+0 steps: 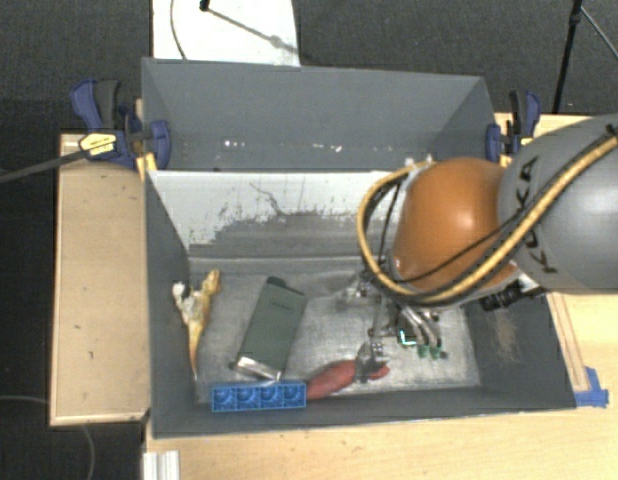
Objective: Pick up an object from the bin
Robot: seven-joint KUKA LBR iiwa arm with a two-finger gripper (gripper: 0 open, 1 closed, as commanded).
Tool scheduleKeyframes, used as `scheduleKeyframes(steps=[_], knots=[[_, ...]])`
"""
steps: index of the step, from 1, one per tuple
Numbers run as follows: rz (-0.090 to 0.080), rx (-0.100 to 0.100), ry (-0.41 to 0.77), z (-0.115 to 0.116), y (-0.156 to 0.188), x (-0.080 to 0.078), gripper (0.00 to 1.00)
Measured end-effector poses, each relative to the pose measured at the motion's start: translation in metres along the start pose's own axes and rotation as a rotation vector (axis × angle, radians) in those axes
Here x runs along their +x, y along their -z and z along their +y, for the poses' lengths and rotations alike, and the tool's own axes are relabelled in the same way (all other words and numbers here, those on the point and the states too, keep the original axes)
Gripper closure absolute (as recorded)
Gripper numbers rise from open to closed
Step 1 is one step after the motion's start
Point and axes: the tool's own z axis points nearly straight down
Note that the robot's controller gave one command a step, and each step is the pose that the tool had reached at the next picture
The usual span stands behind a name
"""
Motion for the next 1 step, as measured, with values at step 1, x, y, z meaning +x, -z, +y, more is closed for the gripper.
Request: scheduleKeyframes(steps=[1], knots=[[-0.007,-0.001,-0.003,-0.0003,0.0032,-0.0019,0.0]])
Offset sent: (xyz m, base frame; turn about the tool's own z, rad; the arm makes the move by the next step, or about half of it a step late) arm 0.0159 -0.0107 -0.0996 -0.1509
